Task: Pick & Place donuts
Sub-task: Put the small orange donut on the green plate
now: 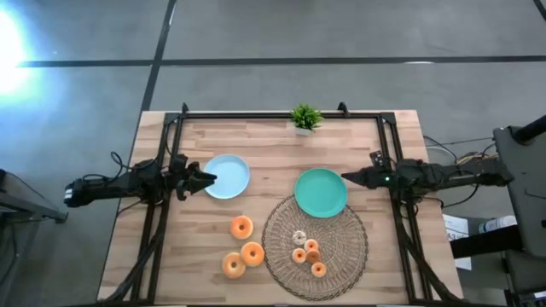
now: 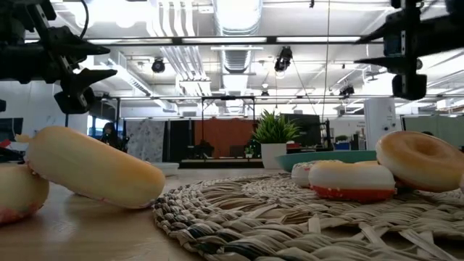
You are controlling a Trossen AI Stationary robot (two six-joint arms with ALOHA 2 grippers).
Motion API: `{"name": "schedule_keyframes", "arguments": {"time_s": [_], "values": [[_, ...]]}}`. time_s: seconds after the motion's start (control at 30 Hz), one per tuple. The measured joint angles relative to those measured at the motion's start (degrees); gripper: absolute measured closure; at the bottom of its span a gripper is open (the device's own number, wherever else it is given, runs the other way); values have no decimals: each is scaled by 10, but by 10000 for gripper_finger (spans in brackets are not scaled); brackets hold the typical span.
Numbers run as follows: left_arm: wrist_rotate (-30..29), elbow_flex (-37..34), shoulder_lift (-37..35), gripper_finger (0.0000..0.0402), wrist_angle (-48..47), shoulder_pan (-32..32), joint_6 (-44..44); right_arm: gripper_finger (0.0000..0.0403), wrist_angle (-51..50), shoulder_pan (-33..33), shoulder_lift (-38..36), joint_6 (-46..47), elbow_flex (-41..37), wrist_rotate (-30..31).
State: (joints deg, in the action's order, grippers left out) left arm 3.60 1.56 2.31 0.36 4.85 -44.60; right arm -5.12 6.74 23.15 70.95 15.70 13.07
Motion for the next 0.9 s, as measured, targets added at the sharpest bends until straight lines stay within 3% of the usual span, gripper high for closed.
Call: {"name": "schedule_keyframes", "arguments": {"time_s": [0.2,0.43,0.6,0.7,0.9], "values": [[0,0,0,262,0,0,0,255,-177,44,203,-26,134,-76],[0,0,0,262,0,0,0,219,-208,75,397,-117,254,-148],[0,0,0,262,0,0,0,207,-303,96,508,-271,346,-169],[0,0,0,262,0,0,0,209,-380,98,570,-316,407,-184],[0,0,0,262,0,0,0,215,-385,127,644,-491,502,-182]]}}
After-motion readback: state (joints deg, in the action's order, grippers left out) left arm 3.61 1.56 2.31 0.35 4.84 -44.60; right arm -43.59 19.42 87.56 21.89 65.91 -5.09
